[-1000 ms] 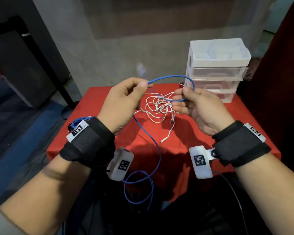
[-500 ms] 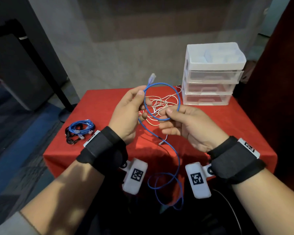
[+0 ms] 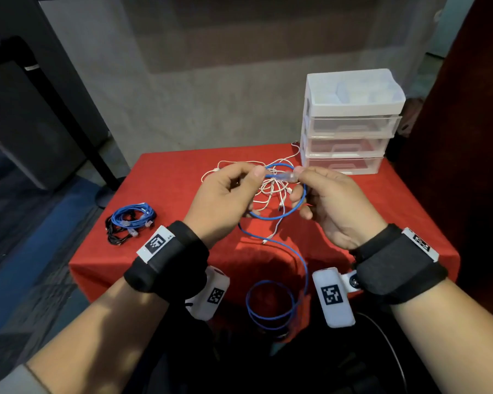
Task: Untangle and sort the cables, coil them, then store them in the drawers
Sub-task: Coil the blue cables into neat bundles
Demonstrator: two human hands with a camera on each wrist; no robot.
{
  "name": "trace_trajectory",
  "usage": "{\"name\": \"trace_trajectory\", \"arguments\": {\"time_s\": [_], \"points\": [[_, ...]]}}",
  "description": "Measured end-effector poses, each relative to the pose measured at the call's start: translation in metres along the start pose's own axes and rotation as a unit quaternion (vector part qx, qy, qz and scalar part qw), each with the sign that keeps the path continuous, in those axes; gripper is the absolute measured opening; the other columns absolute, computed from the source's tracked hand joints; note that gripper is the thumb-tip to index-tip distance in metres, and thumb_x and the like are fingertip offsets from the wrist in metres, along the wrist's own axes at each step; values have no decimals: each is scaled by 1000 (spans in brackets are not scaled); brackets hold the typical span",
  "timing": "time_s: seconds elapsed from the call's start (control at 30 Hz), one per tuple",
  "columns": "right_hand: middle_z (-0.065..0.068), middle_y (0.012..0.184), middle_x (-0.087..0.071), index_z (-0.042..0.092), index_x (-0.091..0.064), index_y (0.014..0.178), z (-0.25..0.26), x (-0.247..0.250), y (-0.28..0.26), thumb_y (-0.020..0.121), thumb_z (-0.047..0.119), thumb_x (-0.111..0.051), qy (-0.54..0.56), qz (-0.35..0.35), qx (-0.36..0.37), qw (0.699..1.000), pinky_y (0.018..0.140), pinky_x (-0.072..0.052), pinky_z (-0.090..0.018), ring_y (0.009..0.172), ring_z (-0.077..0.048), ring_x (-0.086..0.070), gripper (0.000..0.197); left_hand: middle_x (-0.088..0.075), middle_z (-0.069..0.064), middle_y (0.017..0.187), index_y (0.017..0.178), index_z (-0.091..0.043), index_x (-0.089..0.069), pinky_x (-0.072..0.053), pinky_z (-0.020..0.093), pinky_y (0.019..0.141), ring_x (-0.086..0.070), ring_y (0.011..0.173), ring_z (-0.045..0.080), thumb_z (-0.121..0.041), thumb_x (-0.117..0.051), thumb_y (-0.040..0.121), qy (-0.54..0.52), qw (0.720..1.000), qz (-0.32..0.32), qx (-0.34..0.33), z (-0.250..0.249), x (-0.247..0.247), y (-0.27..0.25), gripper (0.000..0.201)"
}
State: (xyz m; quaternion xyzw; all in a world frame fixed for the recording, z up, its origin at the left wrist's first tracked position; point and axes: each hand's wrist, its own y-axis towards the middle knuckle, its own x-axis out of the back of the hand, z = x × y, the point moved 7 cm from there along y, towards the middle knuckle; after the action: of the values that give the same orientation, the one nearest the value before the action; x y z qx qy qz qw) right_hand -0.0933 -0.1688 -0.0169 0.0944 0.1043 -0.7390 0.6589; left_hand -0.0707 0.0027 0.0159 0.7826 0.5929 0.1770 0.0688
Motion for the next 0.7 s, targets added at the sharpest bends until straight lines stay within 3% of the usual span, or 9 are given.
{"name": "trace_trajectory", "arguments": {"time_s": [0.1, 0.2, 0.27, 0.33, 0.43, 0.57, 0.7], "points": [[-6, 63, -64, 10, -65, 91, 7, -5, -5, 103, 19, -57, -21, 7, 46, 999, 42, -33, -24, 55, -16, -51, 17, -46, 1, 63, 92, -23, -76, -57, 41, 56, -44, 55, 11, -24, -65, 98, 26, 998, -58, -20, -2, 7, 2, 13], [-5, 66, -65, 9, -67, 97, 15, -8, -10, 104, 18, -56, -58, -3, 108, 992, 43, -37, -23, 61, -16, -55, 15, -42, 1, 64, 121, -42, -69, -59, 55, 62, -41, 58, 15, -26, -64, 99, 55, 995, -67, -43, -6, 9, 5, 28], [-7, 68, -67, 7, -69, 102, 19, -8, -12, 103, 18, -59, -91, -11, 145, 985, 45, -41, -24, 63, -18, -55, 16, -42, -1, 62, 125, -50, -64, -58, 57, 62, -44, 54, 15, -32, -61, 99, 84, 992, -81, -49, -5, 13, 6, 32], [-8, 68, -69, 6, -69, 107, 21, -11, -14, 101, 18, -62, -131, -10, 178, 975, 50, -43, -23, 62, -16, -57, 16, -49, 0, 59, 111, -41, -71, -57, 54, 60, -49, 51, 23, -43, -58, 97, 120, 985, -113, -55, -6, 19, 7, 20], [-6, 66, -69, 6, -68, 109, 21, -13, -15, 101, 16, -63, -151, -7, 206, 967, 55, -44, -19, 56, -8, -57, 13, -54, 11, 63, 91, -28, -66, -53, 48, 57, -58, 58, 36, -46, -54, 97, 167, 974, -135, -71, -6, 22, 6, 22], [-2, 65, -68, 5, -67, 108, 23, -3, -12, 102, 16, -61, -152, -26, 205, 966, 51, -43, -28, 54, -14, -55, 14, -58, 17, 64, 93, -32, -68, -57, 43, 57, -65, 52, 21, -31, -60, 99, 161, 981, -73, -74, -7, 10, 3, 11], [0, 64, -67, 8, -67, 105, 24, -2, -11, 102, 15, -61, -165, -18, 206, 964, 54, -42, -37, 60, -25, -53, 10, -65, 8, 62, 94, -26, -67, -54, 33, 56, -71, 55, 18, -26, -63, 98, 150, 986, -42, -54, -3, 6, 2, 6]]}}
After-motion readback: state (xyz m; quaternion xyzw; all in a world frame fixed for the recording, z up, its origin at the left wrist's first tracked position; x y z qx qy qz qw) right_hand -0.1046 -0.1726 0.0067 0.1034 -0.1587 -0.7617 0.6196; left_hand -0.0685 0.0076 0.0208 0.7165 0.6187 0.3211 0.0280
